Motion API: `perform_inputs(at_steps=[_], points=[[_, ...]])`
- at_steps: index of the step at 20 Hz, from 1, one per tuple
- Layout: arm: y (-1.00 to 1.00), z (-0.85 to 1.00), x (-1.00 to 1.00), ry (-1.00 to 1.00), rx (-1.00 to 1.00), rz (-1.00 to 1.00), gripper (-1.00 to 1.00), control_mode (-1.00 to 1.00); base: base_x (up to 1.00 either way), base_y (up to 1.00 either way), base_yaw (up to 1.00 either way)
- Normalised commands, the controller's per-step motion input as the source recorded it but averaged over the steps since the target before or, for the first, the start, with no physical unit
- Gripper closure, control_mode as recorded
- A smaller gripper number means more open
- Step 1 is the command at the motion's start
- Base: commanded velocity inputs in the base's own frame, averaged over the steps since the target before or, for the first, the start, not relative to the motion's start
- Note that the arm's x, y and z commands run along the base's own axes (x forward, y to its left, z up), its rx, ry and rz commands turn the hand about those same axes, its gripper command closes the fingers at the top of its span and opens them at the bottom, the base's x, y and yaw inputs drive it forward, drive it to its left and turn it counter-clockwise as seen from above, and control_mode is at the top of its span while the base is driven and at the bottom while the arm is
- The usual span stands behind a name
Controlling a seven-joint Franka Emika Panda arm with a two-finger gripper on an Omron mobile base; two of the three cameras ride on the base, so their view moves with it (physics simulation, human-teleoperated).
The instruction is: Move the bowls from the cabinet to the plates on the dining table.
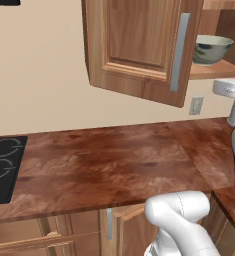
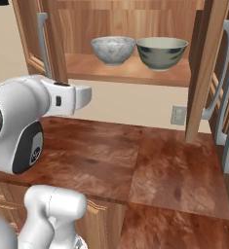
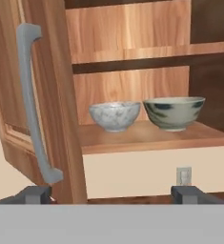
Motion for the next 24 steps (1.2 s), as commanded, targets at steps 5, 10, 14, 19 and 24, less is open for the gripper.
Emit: perform_inputs(at_steps=[5,10,14,19,24], points=[[-0.31,-0.05,0.01,0.26,0.00,0.09,-1.00,-1.00,0.00,0.00,0.00],[-0.10,-0.04,0.05,0.18,0.00,0.08,-1.00,-1.00,0.00,0.00,0.00],[0.00,0.00,0.23,0.09,0.00,0.02,-1.00,-1.00,0.00,0.00,0.00],[-0.04,0.00,0.42,0.05,0.00,0.00,-1.00,-1.00,0.00,0.00,0.00],[-0.21,-0.02,0.29,0.01,0.00,0.03,-1.00,-1.00,0.00,0.00,0.00]])
